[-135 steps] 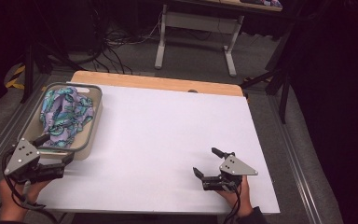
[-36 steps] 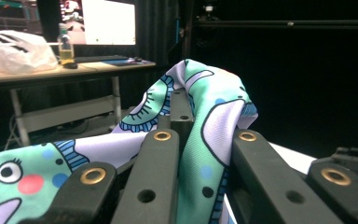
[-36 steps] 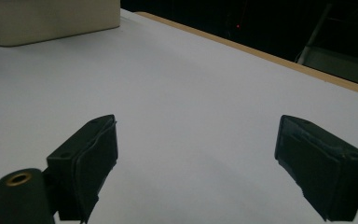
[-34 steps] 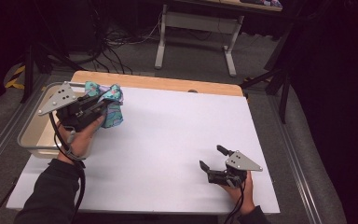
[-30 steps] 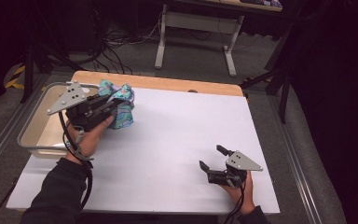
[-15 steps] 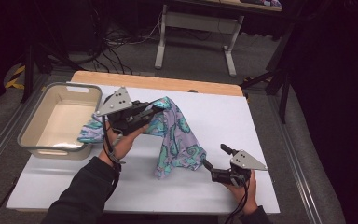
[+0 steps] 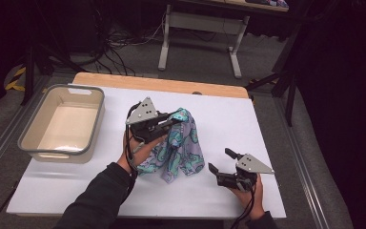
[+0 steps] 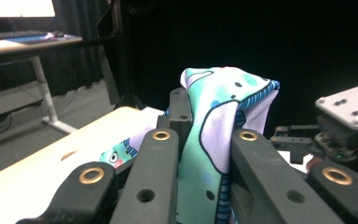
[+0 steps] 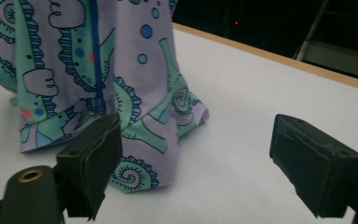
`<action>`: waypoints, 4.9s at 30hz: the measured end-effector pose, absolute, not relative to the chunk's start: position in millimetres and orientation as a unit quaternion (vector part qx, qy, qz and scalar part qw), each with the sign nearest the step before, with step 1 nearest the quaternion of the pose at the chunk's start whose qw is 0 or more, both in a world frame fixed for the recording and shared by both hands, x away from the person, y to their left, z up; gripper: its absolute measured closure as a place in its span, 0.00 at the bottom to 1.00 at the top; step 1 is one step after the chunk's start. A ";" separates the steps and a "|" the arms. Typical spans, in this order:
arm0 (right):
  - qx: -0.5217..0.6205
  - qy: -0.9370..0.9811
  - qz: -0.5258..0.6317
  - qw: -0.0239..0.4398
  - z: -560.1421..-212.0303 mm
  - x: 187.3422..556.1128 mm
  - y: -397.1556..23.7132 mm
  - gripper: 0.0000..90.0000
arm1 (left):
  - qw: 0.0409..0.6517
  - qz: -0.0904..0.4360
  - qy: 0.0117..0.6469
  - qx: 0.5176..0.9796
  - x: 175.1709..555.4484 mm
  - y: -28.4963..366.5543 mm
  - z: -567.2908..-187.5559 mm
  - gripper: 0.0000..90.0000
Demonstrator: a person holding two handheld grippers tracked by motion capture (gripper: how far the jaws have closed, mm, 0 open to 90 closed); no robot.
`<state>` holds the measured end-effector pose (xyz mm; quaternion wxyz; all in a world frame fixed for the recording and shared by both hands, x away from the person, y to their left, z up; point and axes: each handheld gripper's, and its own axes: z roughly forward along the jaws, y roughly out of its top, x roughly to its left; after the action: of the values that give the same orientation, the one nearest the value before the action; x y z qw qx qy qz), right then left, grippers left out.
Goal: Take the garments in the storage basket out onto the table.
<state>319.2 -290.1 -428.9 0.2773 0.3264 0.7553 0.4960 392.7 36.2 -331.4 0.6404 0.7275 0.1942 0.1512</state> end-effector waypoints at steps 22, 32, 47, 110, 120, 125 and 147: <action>0.324 0.828 0.407 0.210 -450.2 352.4 -251.7 0.60 | 0.581 0.164 0.223 0.766 392.5 80.3 -377.8 0.35; 0.315 0.839 0.381 0.228 -447.7 354.1 -253.9 0.95 | 0.542 0.171 0.189 0.801 360.5 89.2 -399.3 0.31; 0.335 0.816 0.351 0.314 -429.0 371.4 -282.8 0.97 | 0.441 0.127 0.193 0.867 342.4 86.3 -448.8 0.27; 0.303 0.809 0.426 0.268 -407.3 305.2 -307.1 1.00 | 0.361 0.209 0.295 0.860 336.4 150.6 -448.0 0.89; 0.310 0.818 0.410 0.257 -419.3 289.0 -324.1 1.00 | 0.364 0.211 0.333 0.844 324.2 184.5 -451.8 0.89; 0.311 0.831 0.387 0.250 -426.9 287.9 -328.4 1.00 | 0.363 0.212 0.341 0.841 319.9 193.0 -453.8 0.89; 0.370 0.766 0.438 0.291 -411.0 310.4 -332.0 0.53 | 0.427 0.210 0.315 0.821 310.8 199.5 -447.3 0.55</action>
<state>310.4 -332.0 -411.0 0.2910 0.3703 0.7659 0.4377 310.8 199.5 -447.3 0.4270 0.8211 0.3154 0.2096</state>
